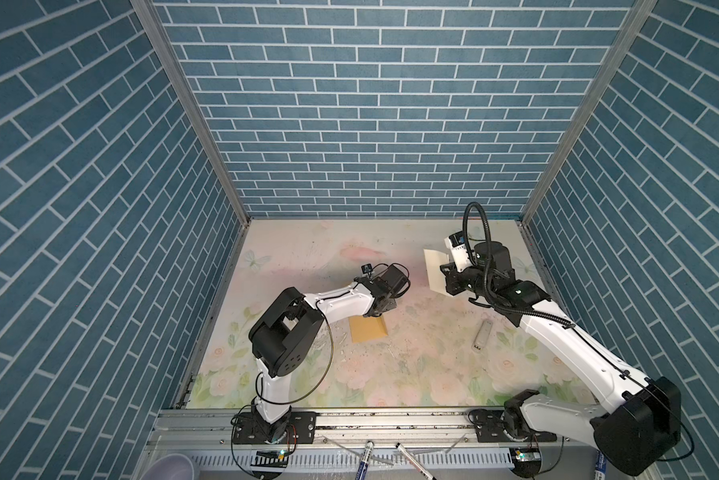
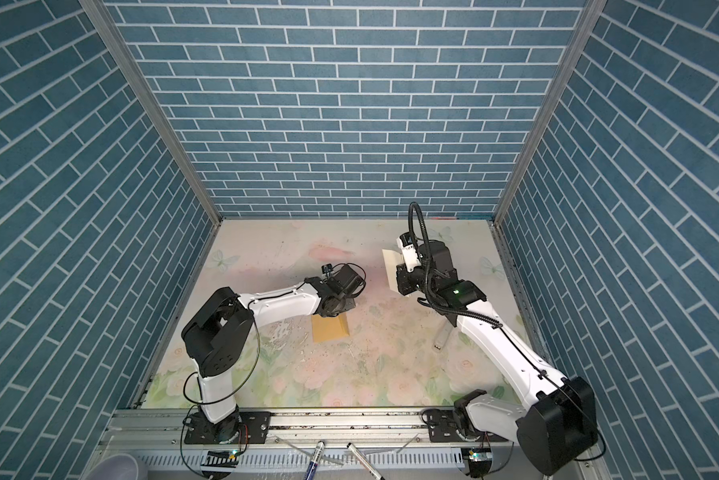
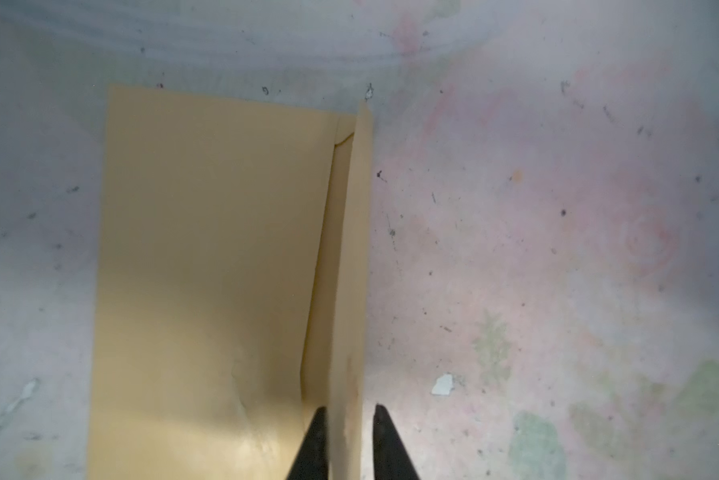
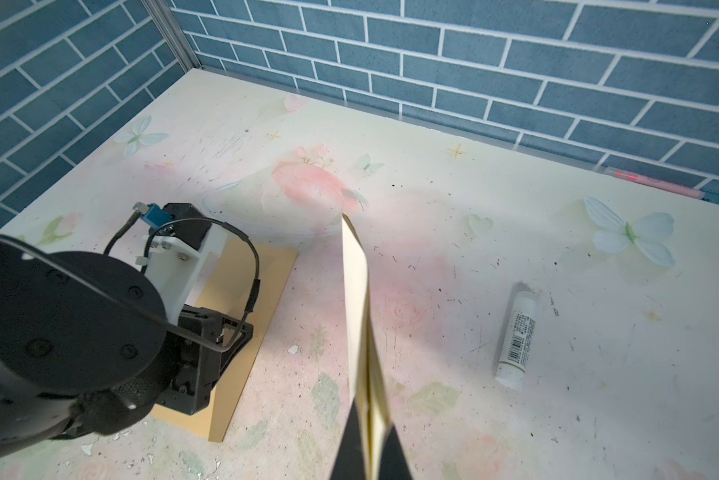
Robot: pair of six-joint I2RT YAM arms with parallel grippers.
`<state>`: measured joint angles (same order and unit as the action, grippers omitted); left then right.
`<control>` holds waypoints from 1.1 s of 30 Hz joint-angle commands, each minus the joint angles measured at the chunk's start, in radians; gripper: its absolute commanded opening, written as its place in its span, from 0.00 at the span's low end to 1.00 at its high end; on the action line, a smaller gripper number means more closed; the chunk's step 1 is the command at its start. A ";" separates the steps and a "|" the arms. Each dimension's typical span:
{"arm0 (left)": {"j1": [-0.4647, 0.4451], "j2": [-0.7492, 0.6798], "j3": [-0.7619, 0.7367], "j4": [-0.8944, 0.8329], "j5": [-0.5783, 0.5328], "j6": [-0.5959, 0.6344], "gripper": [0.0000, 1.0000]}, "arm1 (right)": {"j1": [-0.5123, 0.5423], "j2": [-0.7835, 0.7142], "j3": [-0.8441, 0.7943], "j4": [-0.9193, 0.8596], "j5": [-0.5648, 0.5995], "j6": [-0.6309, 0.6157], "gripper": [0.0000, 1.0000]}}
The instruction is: Place the letter into the envelope and seal it
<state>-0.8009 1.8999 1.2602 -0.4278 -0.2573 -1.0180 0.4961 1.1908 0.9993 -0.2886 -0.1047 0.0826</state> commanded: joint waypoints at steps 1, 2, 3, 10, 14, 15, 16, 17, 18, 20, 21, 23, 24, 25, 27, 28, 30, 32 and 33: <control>-0.002 -0.059 0.014 0.011 -0.028 0.065 0.46 | -0.004 -0.023 -0.018 -0.005 -0.008 0.032 0.00; 0.002 -0.081 0.008 0.023 -0.031 0.083 0.52 | -0.004 -0.022 -0.014 0.000 -0.025 0.040 0.00; 0.007 -0.105 -0.002 0.036 -0.031 0.102 0.57 | -0.004 -0.021 -0.012 0.006 -0.037 0.048 0.00; 0.109 -0.307 -0.127 0.081 -0.002 0.174 0.84 | 0.018 0.013 -0.006 0.132 -0.198 0.185 0.00; 0.207 -0.402 -0.226 0.121 0.070 0.201 0.85 | 0.126 0.087 0.034 0.178 -0.171 0.195 0.00; 0.233 -0.415 -0.245 0.138 0.098 0.203 0.84 | 0.150 0.115 0.051 0.180 -0.162 0.196 0.00; 0.264 -0.424 -0.268 0.156 0.141 0.198 0.82 | 0.176 0.148 0.072 0.177 -0.146 0.201 0.00; 0.290 -0.430 -0.286 0.175 0.177 0.192 0.79 | 0.200 0.181 0.093 0.173 -0.127 0.204 0.00; 0.307 -0.433 -0.298 0.190 0.199 0.184 0.74 | 0.219 0.208 0.111 0.168 -0.112 0.204 0.00; 0.324 -0.430 -0.311 0.211 0.217 0.179 0.65 | 0.261 0.263 0.148 0.163 -0.075 0.200 0.00; 0.324 -0.423 -0.310 0.212 0.218 0.179 0.61 | 0.276 0.282 0.159 0.164 -0.059 0.198 0.00; 0.327 -0.399 -0.307 0.220 0.234 0.168 0.51 | 0.305 0.322 0.184 0.166 -0.040 0.195 0.00; 0.332 -0.386 -0.309 0.230 0.248 0.159 0.46 | 0.313 0.339 0.196 0.169 -0.038 0.198 0.00; 0.338 -0.368 -0.313 0.246 0.265 0.148 0.40 | 0.323 0.357 0.209 0.174 -0.042 0.202 0.00; 0.354 -0.337 -0.321 0.274 0.298 0.127 0.29 | 0.346 0.389 0.234 0.180 -0.043 0.209 0.00; 0.362 -0.322 -0.323 0.286 0.313 0.119 0.24 | 0.358 0.404 0.245 0.183 -0.040 0.210 0.00; 0.373 -0.295 -0.323 0.309 0.334 0.112 0.17 | 0.380 0.435 0.264 0.182 -0.025 0.212 0.00; 0.381 -0.269 -0.317 0.319 0.349 0.111 0.09 | 0.393 0.462 0.279 0.175 0.003 0.213 0.00; 0.385 -0.258 -0.316 0.323 0.355 0.107 0.08 | 0.398 0.472 0.283 0.174 0.011 0.215 0.00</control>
<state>-0.4309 1.6192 0.9520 -0.1390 0.0547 -0.8982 0.8768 1.6356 1.2255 -0.1253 -0.1375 0.2668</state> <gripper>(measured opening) 0.087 0.045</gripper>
